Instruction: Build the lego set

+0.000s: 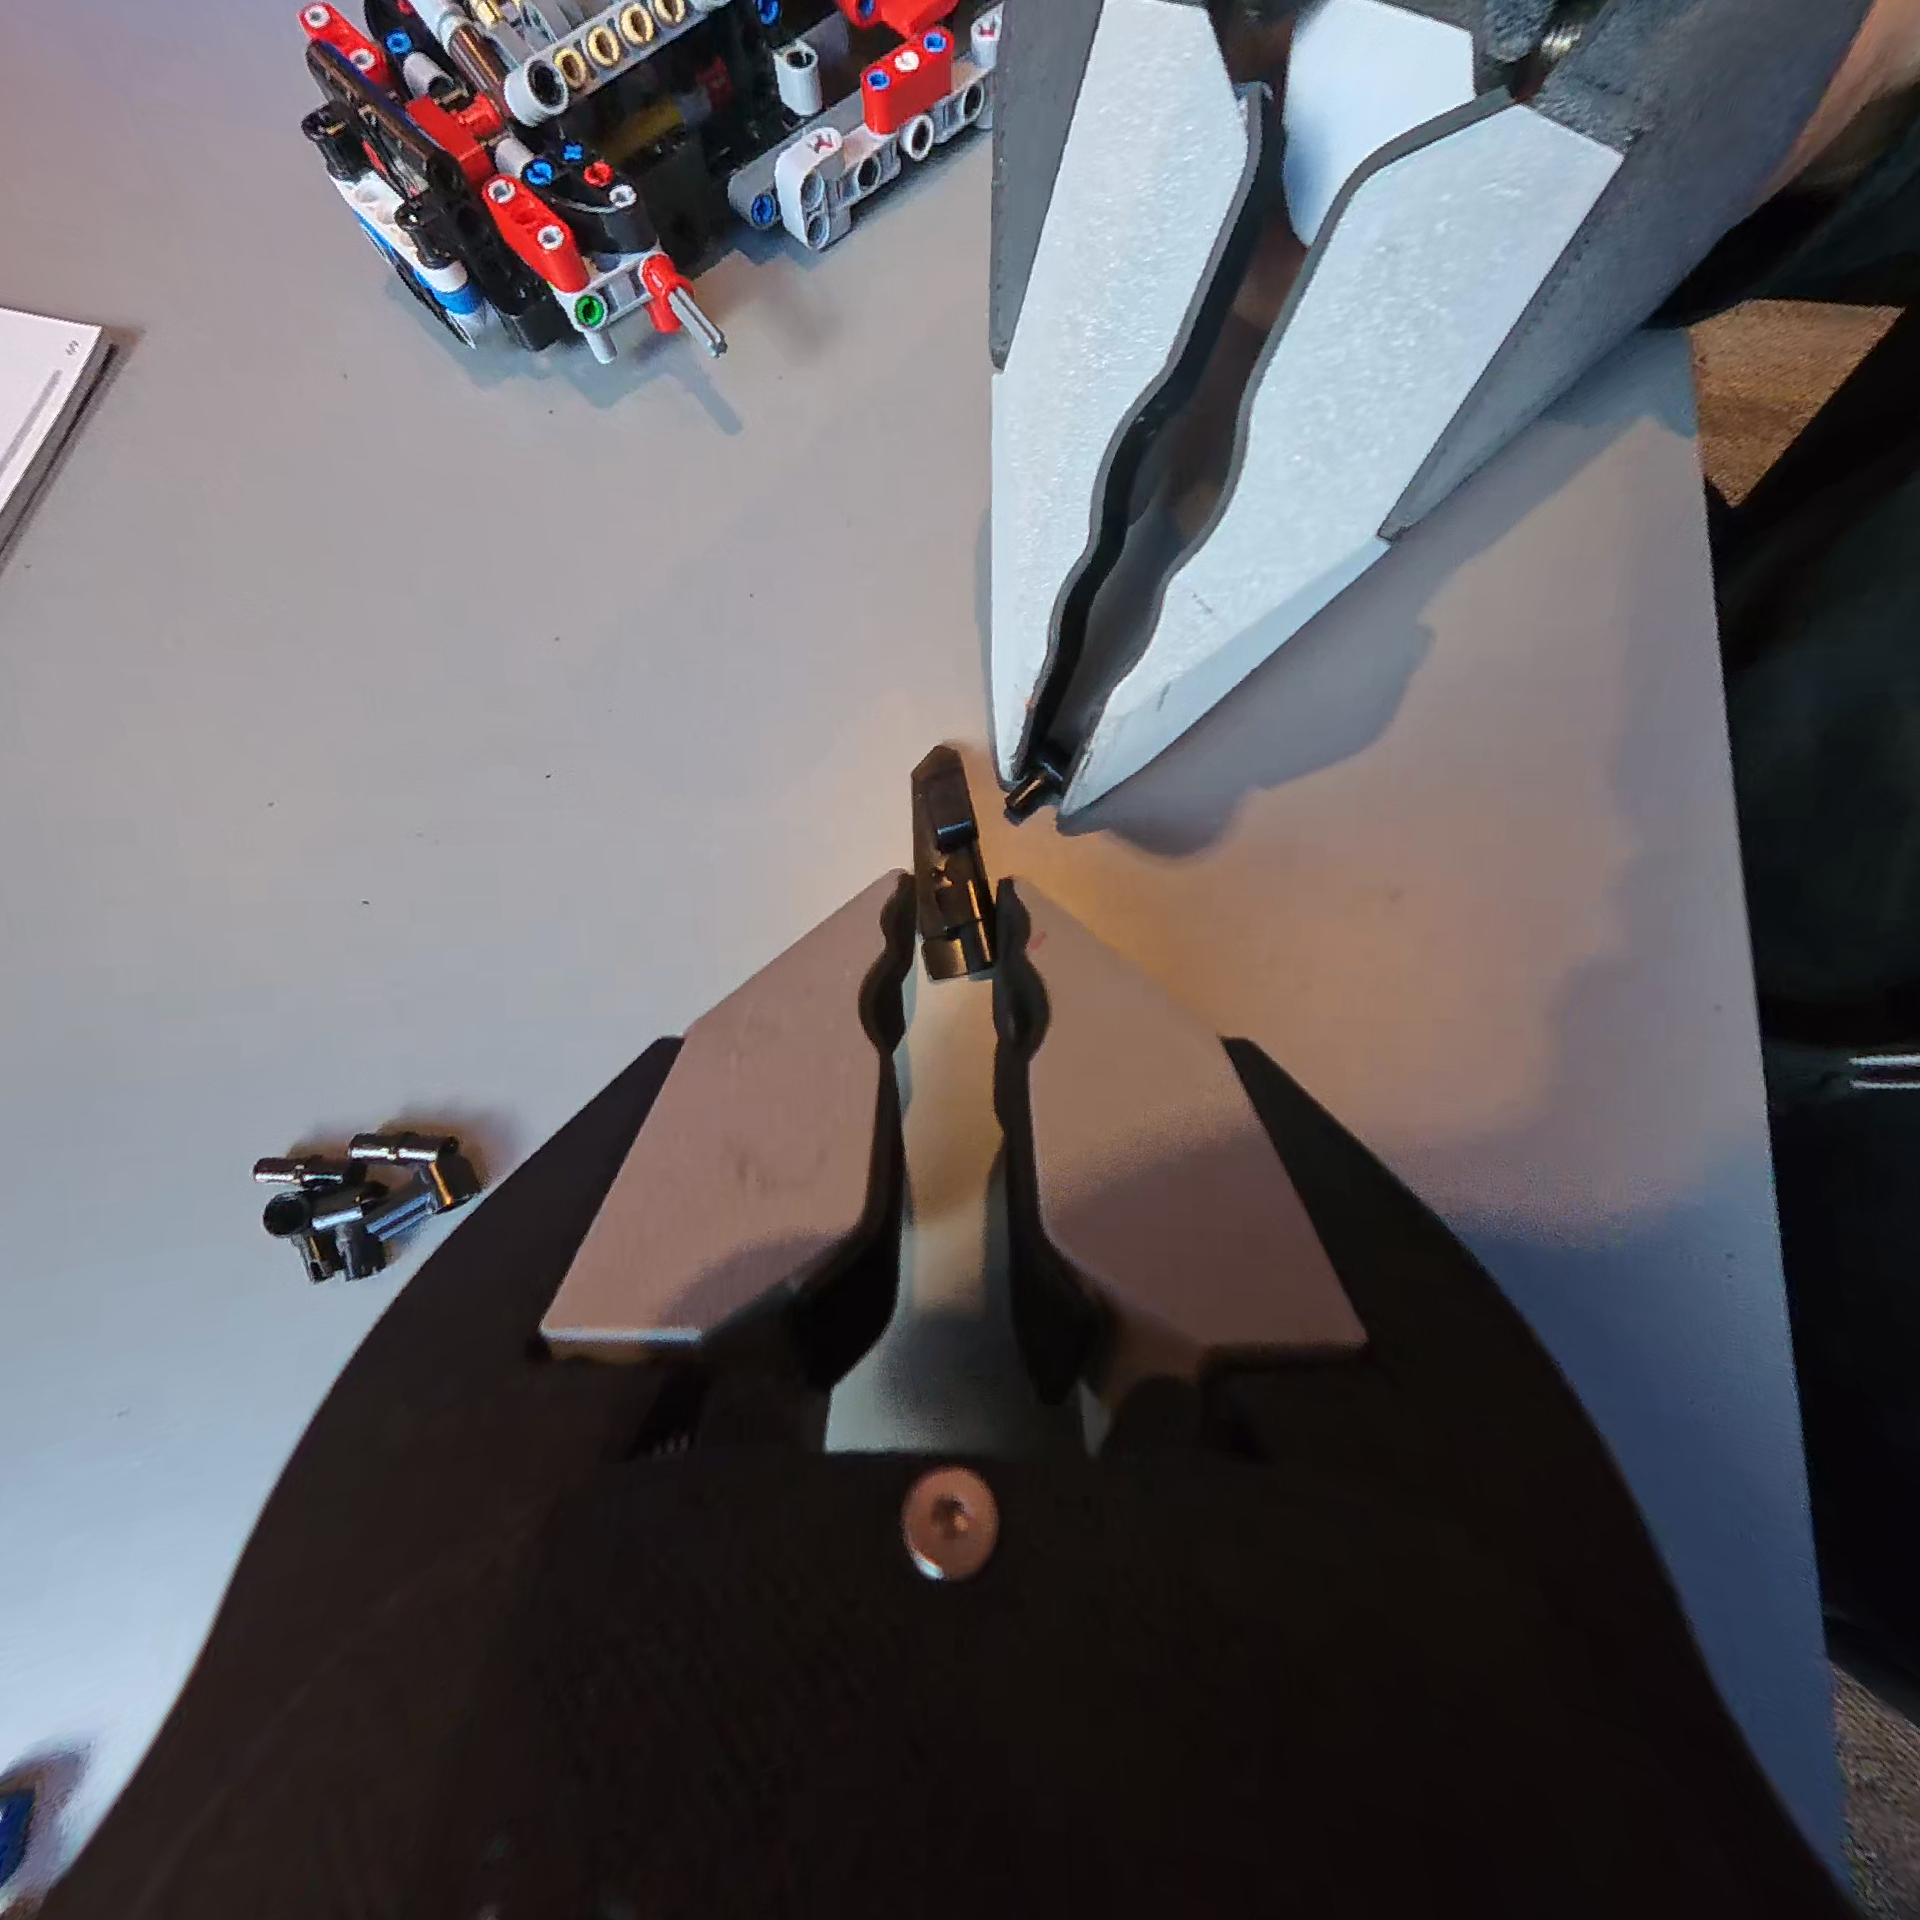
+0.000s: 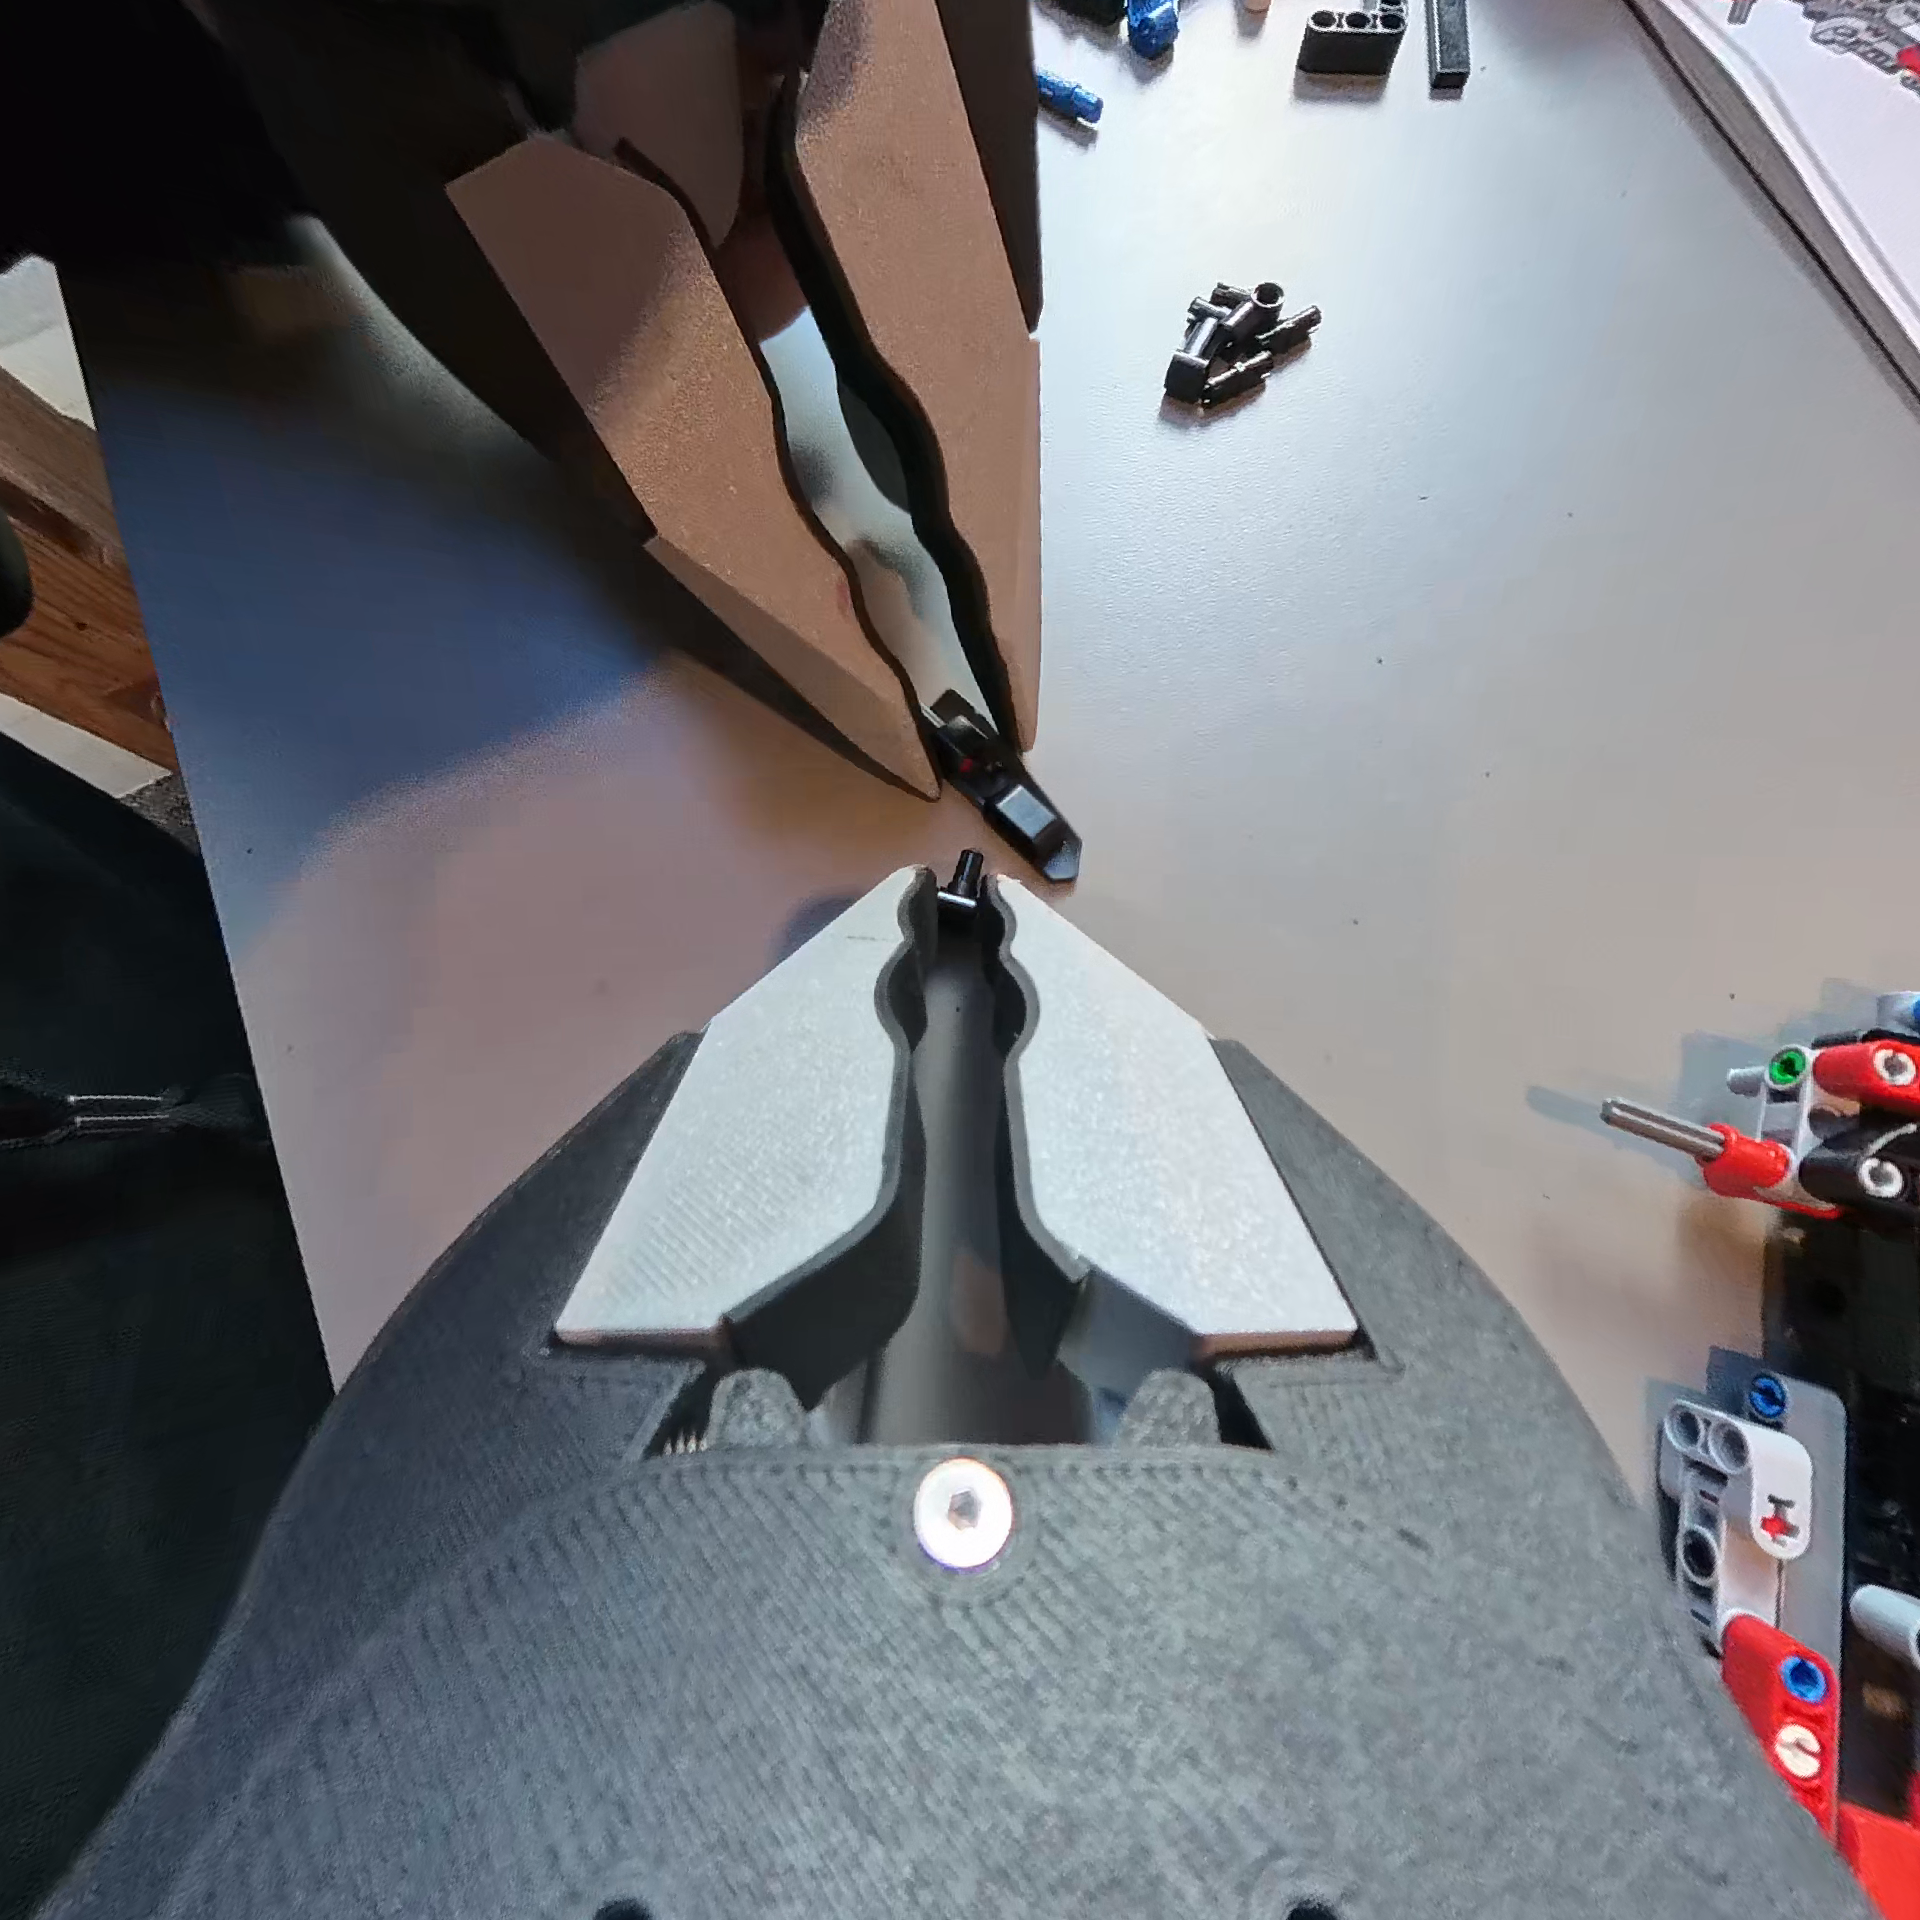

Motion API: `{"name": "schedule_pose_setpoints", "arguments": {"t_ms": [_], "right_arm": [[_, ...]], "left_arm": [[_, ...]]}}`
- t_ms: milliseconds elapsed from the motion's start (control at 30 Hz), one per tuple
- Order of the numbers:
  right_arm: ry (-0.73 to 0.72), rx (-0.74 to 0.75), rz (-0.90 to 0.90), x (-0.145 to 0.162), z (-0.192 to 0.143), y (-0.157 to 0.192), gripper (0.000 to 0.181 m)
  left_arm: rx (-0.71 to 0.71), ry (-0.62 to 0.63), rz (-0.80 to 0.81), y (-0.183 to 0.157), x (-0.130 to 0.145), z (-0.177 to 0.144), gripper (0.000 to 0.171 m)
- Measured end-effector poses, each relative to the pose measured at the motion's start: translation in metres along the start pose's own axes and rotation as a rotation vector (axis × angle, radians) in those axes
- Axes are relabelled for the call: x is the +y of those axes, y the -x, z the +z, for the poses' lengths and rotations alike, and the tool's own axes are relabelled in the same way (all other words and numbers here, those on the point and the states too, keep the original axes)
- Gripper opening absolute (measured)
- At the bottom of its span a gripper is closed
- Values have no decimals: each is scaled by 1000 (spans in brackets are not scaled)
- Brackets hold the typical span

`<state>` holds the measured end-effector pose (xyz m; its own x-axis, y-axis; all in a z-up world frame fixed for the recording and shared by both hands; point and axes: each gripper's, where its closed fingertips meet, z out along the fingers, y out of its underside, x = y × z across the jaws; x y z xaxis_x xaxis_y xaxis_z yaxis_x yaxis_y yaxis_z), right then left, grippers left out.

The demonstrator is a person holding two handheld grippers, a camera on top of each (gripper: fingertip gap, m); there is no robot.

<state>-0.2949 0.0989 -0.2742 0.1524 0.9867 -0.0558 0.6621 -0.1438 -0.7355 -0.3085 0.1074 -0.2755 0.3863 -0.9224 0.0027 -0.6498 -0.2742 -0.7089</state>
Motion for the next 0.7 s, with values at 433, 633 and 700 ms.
{"name": "schedule_pose_setpoints", "arguments": {"t_ms": [433,633,700], "right_arm": [[-5,-9,17,-1,1,-1,5],[-5,-9,20,-2,2,-1,5],[-6,-13,28,-2,2,-2,5]], "left_arm": [[-26,-13,-5,0,-1,1,12],[-48,-11,12,0,-2,2,11],[-52,-10,21,0,-2,2,11]]}}
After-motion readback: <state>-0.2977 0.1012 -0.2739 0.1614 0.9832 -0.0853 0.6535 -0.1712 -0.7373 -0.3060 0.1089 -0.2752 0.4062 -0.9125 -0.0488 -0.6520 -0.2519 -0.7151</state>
